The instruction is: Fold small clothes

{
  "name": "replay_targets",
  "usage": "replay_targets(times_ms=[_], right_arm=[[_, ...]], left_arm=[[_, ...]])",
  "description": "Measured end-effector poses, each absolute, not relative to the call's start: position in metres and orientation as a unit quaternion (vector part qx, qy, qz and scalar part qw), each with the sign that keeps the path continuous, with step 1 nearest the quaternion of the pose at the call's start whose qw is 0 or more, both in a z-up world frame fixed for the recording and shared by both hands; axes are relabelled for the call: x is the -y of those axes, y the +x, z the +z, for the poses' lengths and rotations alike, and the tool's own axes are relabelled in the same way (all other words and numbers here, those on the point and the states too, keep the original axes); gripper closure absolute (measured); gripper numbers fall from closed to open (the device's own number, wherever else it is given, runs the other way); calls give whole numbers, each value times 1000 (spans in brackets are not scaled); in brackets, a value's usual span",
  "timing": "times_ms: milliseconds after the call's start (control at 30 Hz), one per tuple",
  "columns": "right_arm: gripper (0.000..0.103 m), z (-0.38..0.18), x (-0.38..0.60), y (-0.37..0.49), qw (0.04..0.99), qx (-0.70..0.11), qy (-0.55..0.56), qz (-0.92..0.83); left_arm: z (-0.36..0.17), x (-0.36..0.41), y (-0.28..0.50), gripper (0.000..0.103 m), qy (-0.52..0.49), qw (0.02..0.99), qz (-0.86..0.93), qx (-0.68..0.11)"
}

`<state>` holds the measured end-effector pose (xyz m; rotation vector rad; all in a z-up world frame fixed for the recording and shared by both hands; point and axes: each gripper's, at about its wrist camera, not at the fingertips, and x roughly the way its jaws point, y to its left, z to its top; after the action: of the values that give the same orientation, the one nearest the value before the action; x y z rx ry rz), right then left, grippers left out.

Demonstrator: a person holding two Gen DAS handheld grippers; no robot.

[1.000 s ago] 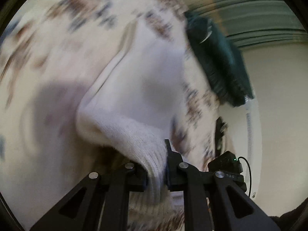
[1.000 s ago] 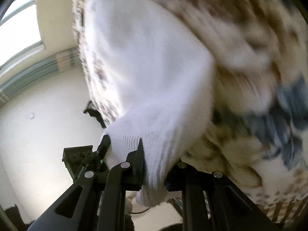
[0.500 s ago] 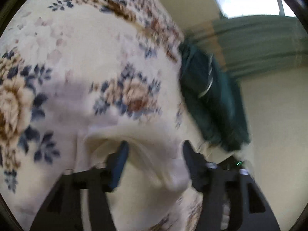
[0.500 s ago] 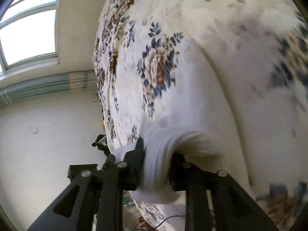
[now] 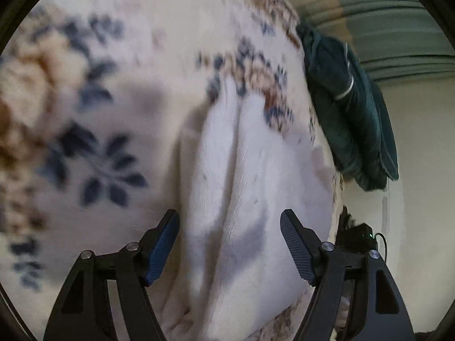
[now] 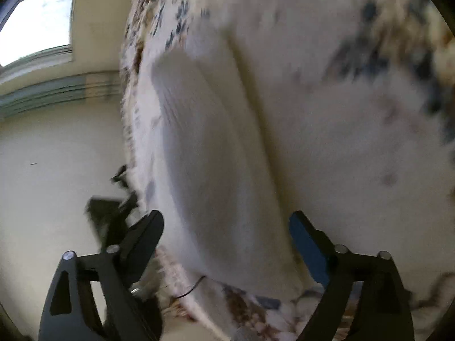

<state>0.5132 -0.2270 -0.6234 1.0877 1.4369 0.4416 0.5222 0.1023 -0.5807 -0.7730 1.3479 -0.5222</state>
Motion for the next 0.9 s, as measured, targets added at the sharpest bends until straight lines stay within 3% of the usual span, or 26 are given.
replay_targets(times_ms=[200,267,333,433,733,900], right_arm=[[2,-659,196,533,594,-657,421,196],[5,-664,193,538,592,-656,426,196],[40,-660,192,542,599,-650,424,195],[55,-645,192,536,612,-636,424,203],[58,-592,199,467,597,-626,446,231],[58,-584,200,388,568,-654,444,230]], left_arm=[[-604,-74,522,32,-331,662,-251,-623],[-596,-74,519,58,-330,671,-259,-612],[-584,-76,514,68,-330,683,-259,-598],[-566,-78,504,69,-338,692,-258,-583],[-498,-93,420,69,-363,696,-259,-563],[-497,-104,335,69,-372,674,-227,-596]])
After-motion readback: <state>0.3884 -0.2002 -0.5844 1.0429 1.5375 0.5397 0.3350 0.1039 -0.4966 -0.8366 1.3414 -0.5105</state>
